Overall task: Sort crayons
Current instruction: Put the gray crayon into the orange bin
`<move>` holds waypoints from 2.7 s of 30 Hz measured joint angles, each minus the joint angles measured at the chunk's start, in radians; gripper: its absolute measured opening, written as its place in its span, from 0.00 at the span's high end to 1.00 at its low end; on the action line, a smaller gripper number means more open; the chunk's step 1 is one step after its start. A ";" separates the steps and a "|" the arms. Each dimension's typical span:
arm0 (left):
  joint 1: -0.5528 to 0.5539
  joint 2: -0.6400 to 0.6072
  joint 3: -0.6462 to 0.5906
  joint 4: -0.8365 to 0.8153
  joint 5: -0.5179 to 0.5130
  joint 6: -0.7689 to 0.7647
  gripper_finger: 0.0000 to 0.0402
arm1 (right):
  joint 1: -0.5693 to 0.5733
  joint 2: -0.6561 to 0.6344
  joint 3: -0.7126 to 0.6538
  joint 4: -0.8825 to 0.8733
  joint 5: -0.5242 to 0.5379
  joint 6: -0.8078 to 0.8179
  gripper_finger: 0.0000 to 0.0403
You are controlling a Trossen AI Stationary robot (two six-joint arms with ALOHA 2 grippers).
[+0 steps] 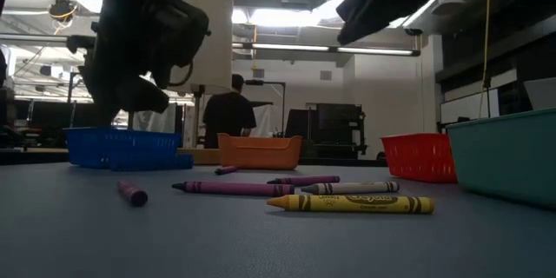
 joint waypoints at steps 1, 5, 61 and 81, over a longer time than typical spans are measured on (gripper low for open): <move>0.000 0.000 -0.004 0.018 -0.001 0.000 0.80 | 0.000 0.005 0.000 0.011 0.000 0.022 0.74; -0.001 0.000 -0.018 0.077 -0.002 0.000 0.79 | 0.000 0.036 0.001 0.015 -0.004 0.100 0.74; -0.035 0.000 -0.014 0.214 -0.051 -0.017 0.79 | 0.175 0.416 0.002 0.069 0.142 0.190 0.88; -0.035 -0.005 -0.001 0.176 -0.076 -0.016 0.79 | 0.175 0.426 0.071 0.027 0.137 0.183 0.96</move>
